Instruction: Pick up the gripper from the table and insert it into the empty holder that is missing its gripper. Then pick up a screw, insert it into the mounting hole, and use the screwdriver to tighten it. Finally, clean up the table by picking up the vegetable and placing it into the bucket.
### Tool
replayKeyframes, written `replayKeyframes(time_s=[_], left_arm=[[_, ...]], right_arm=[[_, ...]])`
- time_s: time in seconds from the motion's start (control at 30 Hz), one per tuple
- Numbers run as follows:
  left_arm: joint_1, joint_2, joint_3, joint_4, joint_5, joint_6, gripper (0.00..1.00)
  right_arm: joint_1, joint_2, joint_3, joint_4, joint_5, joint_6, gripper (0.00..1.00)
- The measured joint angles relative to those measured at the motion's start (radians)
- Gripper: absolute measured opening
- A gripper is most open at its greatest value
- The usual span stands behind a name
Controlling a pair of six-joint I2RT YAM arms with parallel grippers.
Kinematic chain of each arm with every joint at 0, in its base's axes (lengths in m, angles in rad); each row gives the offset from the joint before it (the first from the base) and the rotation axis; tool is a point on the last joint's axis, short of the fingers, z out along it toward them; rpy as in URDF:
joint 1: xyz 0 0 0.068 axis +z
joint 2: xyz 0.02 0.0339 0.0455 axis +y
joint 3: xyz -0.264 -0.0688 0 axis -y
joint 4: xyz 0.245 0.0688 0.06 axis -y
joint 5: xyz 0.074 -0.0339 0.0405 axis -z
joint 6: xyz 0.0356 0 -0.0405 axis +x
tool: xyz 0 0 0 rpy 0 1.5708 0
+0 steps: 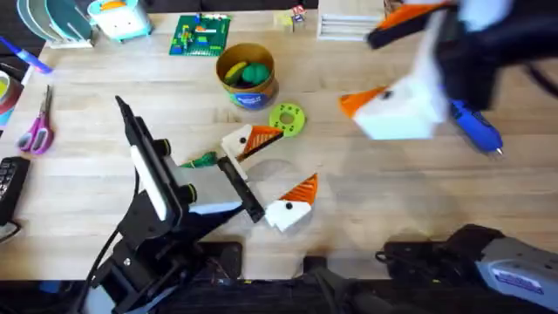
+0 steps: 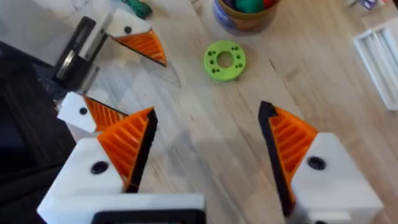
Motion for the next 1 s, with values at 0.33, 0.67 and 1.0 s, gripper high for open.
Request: replayKeyframes(time_s=[0.33, 0.67, 1.0], left_arm=[[0.000, 0.000, 0.000, 0.000, 0.000, 0.000, 0.986], [0.000, 0.000, 0.000, 0.000, 0.000, 0.000, 0.992], [0.000, 0.000, 0.000, 0.000, 0.000, -0.001, 0.617]], right_arm=[[-0.193, -0.356, -0.258, 0.024, -0.066, 0.023, 0.994], [-0.211, -0.450, -0.503, 0.118, -0.385, 0.000, 0.994], [-0.211, -0.451, -0.549, 0.141, -0.514, -0.077, 0.993]])
